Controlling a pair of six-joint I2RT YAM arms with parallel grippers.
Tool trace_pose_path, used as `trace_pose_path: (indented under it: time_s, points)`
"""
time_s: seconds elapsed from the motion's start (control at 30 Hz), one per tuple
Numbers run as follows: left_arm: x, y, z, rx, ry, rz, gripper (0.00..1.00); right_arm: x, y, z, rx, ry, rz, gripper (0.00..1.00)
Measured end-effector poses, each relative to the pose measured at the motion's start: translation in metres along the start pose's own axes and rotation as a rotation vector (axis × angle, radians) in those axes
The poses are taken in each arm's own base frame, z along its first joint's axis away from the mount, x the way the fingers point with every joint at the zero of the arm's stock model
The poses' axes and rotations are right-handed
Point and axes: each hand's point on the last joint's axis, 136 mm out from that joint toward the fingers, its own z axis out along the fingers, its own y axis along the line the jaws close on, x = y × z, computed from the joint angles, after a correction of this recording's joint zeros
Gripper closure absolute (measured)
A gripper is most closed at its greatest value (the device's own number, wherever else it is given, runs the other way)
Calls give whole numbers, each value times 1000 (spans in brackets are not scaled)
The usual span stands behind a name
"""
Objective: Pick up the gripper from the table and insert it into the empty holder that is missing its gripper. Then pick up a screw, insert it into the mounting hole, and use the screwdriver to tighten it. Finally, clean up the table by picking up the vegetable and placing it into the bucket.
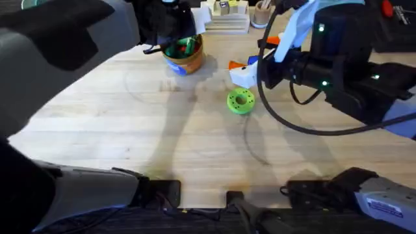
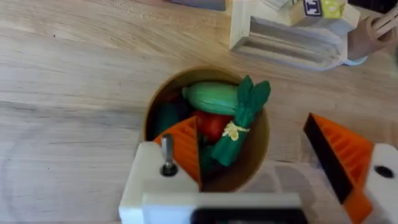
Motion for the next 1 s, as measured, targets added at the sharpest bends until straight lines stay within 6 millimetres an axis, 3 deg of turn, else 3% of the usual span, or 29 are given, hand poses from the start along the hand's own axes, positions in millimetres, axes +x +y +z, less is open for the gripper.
trace_pose_path:
  time_s: [0.2,0.37,0.5,0.67,0.8,1.0]
  points:
    - [-11,-5,-16,20,-43,15,9,13,1,0,-5,53,13,10]
    - [-30,-11,-64,50,-128,141,9,16,3,-8,-5,68,77,10]
    - [-23,-5,-113,41,-135,299,9,15,8,-41,-6,136,123,10]
    - [4,11,-163,19,-90,443,9,-21,13,-97,2,109,137,10]
    - [25,23,-195,12,-66,493,9,-34,18,-132,5,67,136,11]
    - [45,35,-229,11,-69,519,9,-27,24,-160,6,52,138,11]
